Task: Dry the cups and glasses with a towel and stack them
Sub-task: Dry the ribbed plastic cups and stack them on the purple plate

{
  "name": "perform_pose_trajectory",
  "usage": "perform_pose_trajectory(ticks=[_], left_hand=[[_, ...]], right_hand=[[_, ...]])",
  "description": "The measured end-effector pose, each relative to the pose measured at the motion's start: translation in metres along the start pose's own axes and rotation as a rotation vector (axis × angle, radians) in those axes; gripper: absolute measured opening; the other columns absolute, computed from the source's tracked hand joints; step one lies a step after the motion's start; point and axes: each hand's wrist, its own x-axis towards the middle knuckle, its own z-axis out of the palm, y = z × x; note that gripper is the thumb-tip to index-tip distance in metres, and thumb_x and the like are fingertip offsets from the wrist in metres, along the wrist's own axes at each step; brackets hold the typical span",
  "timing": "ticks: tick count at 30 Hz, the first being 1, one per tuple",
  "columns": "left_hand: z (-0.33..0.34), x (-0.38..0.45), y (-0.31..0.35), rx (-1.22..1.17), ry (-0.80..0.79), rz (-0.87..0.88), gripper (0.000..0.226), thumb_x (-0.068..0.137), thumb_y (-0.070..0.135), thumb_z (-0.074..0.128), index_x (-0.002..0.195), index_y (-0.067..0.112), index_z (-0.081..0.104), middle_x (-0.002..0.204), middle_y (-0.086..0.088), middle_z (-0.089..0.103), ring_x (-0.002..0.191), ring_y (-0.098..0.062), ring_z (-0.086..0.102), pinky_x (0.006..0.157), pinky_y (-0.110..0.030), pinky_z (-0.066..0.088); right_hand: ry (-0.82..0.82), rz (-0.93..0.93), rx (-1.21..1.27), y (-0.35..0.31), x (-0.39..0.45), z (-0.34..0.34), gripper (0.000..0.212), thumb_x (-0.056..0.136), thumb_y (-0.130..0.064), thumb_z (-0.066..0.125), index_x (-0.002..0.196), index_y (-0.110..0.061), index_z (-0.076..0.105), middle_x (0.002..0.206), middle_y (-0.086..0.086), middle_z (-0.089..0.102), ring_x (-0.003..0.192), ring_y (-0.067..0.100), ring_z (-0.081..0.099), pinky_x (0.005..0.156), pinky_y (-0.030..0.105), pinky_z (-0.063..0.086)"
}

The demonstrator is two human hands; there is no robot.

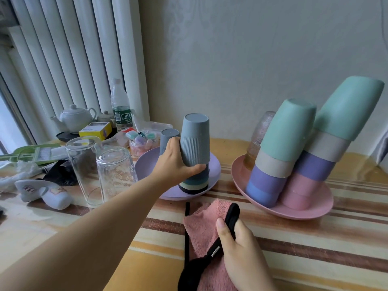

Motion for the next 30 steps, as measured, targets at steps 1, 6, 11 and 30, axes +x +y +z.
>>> perform_pose_trajectory(ticks=[1, 6, 11, 30], left_hand=[[0.0, 0.0, -0.003, -0.051, -0.015, -0.011, 0.072, 0.072, 0.037, 0.082, 0.121, 0.012, 0.036, 0.115, -0.001, 0.045, 0.104, -0.018, 0.049, 0.084, -0.038, 0.048], [0.001, 0.003, -0.005, -0.379, -0.028, -0.102, 0.07, 0.07, 0.022, 0.085, 0.121, 0.021, 0.036, 0.12, -0.003, 0.052, 0.114, -0.019, 0.053, 0.091, -0.04, 0.051], [-0.013, 0.014, 0.019, -0.417, 0.093, -0.035, 0.078, 0.06, 0.034, 0.084, 0.123, 0.022, 0.04, 0.123, -0.004, 0.047, 0.115, -0.018, 0.05, 0.095, -0.036, 0.048], [-0.001, -0.144, 0.023, -0.623, -0.081, -0.098, 0.069, 0.05, 0.044, 0.084, 0.113, 0.03, 0.061, 0.104, 0.01, 0.072, 0.102, -0.012, 0.067, 0.088, -0.032, 0.055]], right_hand=[[-0.002, 0.001, 0.004, 0.0, 0.0, 0.0, 0.023, 0.094, -0.032, 0.05, 0.082, -0.013, 0.055, 0.066, -0.002, 0.058, 0.065, 0.001, 0.054, 0.063, 0.011, 0.039], [-0.008, -0.006, 0.006, -0.001, 0.0, -0.001, 0.021, 0.094, -0.032, 0.05, 0.084, -0.014, 0.057, 0.072, -0.001, 0.062, 0.072, 0.001, 0.057, 0.064, 0.008, 0.039], [-0.015, -0.004, 0.026, 0.002, 0.001, 0.001, 0.016, 0.094, -0.03, 0.051, 0.085, -0.018, 0.058, 0.075, -0.003, 0.064, 0.077, 0.009, 0.059, 0.066, 0.008, 0.039], [0.091, -0.251, 0.375, -0.035, -0.015, -0.025, 0.01, 0.09, -0.039, 0.042, 0.095, -0.04, 0.051, 0.104, -0.038, 0.05, 0.092, -0.035, 0.043, 0.079, -0.008, 0.028]])
